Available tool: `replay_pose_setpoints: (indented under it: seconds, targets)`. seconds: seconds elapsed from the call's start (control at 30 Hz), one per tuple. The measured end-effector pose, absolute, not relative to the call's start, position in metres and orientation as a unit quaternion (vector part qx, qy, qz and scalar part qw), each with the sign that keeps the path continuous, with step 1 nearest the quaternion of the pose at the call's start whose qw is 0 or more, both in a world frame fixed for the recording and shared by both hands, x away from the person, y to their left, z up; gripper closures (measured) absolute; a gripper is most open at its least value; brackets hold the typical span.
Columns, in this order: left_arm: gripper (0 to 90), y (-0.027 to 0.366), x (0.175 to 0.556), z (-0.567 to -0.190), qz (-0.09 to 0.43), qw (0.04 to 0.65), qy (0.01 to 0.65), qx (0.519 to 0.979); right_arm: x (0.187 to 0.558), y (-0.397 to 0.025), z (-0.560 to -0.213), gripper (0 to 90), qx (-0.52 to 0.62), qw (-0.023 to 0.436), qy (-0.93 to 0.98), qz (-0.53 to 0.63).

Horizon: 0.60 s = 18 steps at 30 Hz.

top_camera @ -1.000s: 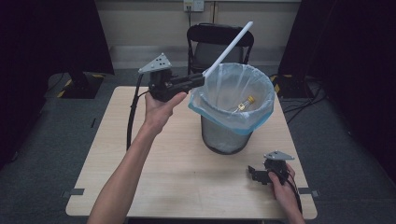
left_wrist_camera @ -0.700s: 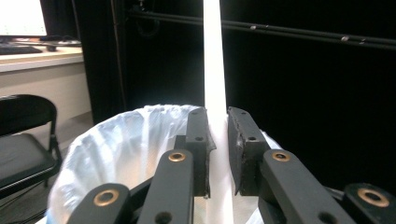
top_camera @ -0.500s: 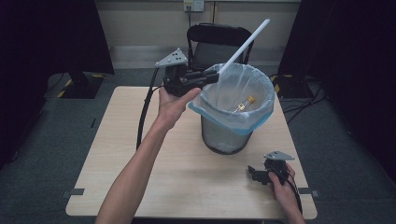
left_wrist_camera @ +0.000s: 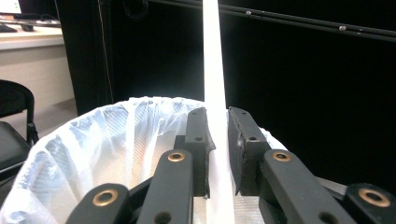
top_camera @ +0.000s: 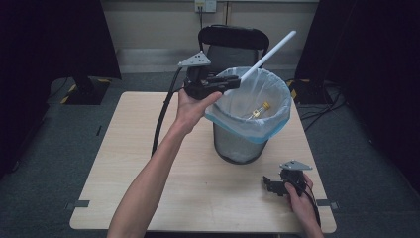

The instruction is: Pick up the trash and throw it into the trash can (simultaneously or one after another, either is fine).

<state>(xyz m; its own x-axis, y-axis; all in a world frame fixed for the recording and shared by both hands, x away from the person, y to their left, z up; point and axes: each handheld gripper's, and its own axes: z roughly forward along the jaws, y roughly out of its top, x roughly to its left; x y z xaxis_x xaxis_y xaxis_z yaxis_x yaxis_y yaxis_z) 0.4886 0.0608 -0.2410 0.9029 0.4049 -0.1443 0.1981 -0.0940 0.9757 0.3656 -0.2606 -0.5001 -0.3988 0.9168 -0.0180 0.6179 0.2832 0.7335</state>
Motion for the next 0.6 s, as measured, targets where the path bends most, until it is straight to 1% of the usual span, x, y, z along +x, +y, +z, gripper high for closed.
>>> replay_pose_setpoints:
  seconds: [0.03,0.07,0.2,0.23,0.27,0.3,0.4,0.57,0.6]
  targets:
    - [76.9,0.0608,0.4886,-0.2410,0.081,0.641,0.205,0.735,0.3656,-0.2606,-0.5001,11.8,0.499,0.226,0.768,0.330]
    - [76.9,0.0601,0.4893,-0.2418,0.076,0.640,0.206,0.737,0.3656,-0.2606,-0.5001,11.8,0.499,0.226,0.768,0.330]
    - [62.7,0.0605,0.4908,-0.2429,0.077,0.633,0.216,0.739,0.3656,-0.2606,-0.5001,11.8,0.499,0.226,0.768,0.330]
    - [62.7,0.0609,0.4906,-0.2428,0.078,0.633,0.217,0.739,0.3656,-0.2606,-0.5001,11.8,0.499,0.226,0.768,0.330]
    - [57.1,0.0610,0.4896,-0.2423,0.083,0.632,0.216,0.740,0.3656,-0.2606,-0.5001,11.8,0.499,0.226,0.768,0.330]
    - [53.7,0.0610,0.4890,-0.2419,0.087,0.631,0.216,0.740,0.3656,-0.2606,-0.5001,11.8,0.500,0.226,0.768,0.330]
    - [46.0,0.0616,0.4885,-0.2414,0.090,0.632,0.213,0.740,0.3656,-0.2606,-0.5001,11.8,0.499,0.226,0.768,0.330]
    - [28.9,0.0639,0.4882,-0.2407,0.089,0.631,0.217,0.740,0.3656,-0.2606,-0.5001,11.8,0.499,0.226,0.768,0.330]
    - [26.5,0.0639,0.4882,-0.2409,0.090,0.630,0.216,0.740,0.3656,-0.2606,-0.5000,11.8,0.500,0.226,0.768,0.330]
